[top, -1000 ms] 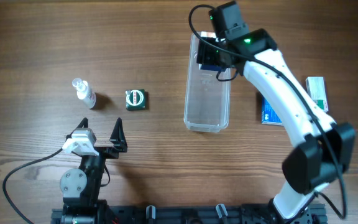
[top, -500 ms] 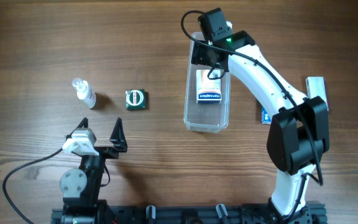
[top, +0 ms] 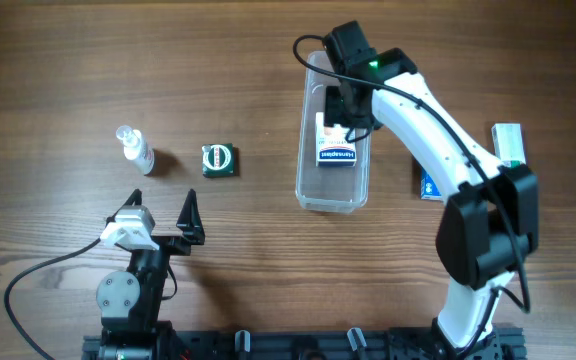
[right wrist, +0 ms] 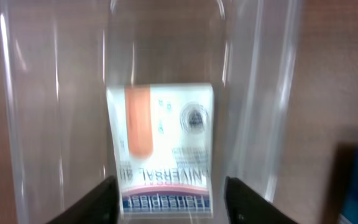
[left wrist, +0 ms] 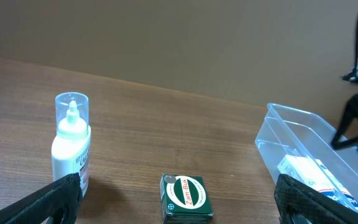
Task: Pack container
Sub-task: 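Lower the Hansaplast box into the container's far end and release, then move the right gripper to the blue Vicks box and grasp it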
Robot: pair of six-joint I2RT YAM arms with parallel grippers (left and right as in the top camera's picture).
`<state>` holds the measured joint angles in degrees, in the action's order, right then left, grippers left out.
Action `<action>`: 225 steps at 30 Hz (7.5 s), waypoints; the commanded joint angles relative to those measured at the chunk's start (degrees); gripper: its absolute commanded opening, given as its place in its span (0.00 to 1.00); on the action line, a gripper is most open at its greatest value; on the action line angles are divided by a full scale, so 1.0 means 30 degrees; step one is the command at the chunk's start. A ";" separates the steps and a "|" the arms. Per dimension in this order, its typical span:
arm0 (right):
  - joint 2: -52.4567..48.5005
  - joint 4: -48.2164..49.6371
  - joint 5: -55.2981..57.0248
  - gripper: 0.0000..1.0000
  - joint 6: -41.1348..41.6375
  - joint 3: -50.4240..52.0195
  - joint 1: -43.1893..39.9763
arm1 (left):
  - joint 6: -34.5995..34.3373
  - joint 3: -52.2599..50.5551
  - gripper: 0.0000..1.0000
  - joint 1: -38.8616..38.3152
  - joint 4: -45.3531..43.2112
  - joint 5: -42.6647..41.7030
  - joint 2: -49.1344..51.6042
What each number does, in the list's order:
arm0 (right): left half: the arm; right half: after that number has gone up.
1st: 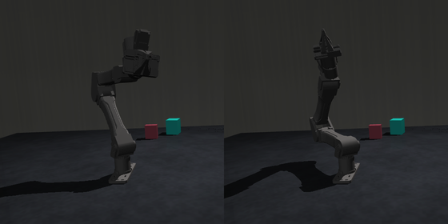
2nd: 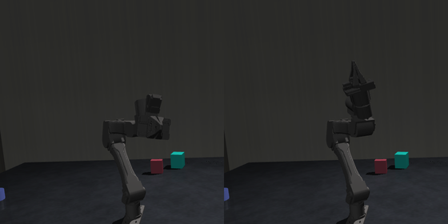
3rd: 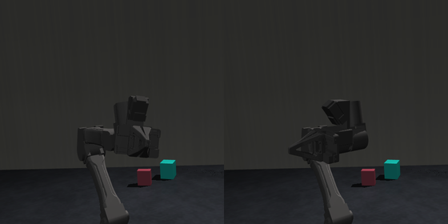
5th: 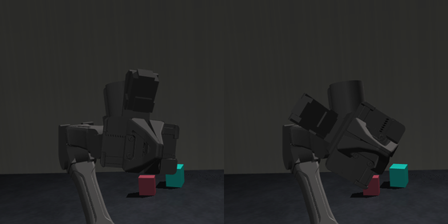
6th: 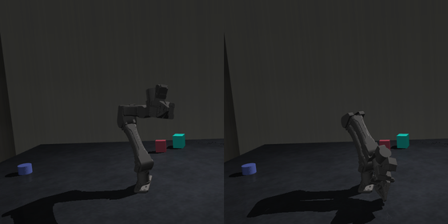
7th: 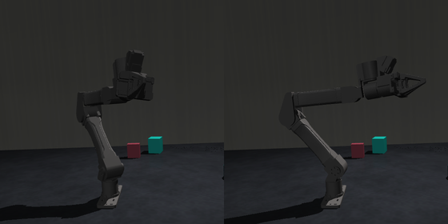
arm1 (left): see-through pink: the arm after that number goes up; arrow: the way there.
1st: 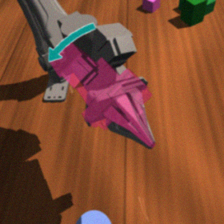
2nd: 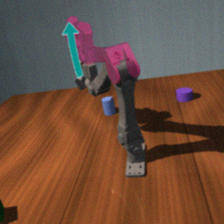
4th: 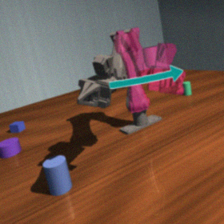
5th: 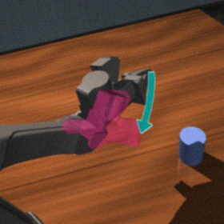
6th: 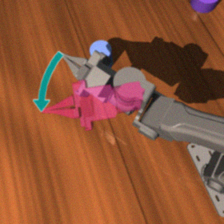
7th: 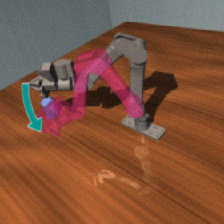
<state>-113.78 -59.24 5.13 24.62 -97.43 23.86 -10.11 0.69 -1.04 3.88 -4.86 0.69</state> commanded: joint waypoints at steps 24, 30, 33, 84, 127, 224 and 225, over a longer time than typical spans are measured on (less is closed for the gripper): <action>-0.0386 -0.4816 -0.0954 0.04 0.2011 0.0525 0.2076 | 0.0240 -0.0124 1.00 0.0138 0.0022 -0.0299 -0.0175; -0.0546 -0.2208 -0.0882 0.04 0.1996 0.2426 0.2040 | 0.0240 -0.0124 1.00 0.0138 0.0022 -0.0299 -0.0175; -0.0561 -0.1253 -0.0874 0.04 0.1996 0.3490 0.2040 | 0.0240 -0.0124 1.00 0.0138 0.0022 -0.0291 -0.0175; -0.1727 0.4415 -0.0204 0.05 0.1741 0.4269 0.0058 | 0.0240 -0.0124 1.00 0.0138 0.0022 -0.0299 -0.0175; -0.1719 0.5064 0.3432 0.04 0.1996 0.4007 0.0058 | 0.0240 -0.0124 1.00 0.0138 0.0022 -0.0291 -0.0117; 0.2528 0.4539 -0.0772 0.66 -0.6630 1.0856 -0.9515 | 0.0240 -0.0124 1.00 0.0138 0.0022 -0.0299 -0.0102; 0.2535 0.4532 -0.0911 0.65 -0.6630 1.0834 -0.9515 | 0.0240 -0.0124 1.00 0.0138 0.0022 -0.0291 -0.0102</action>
<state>-105.06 -45.91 3.86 4.78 -65.10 -4.71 -10.11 0.69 -1.04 3.88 -4.86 0.69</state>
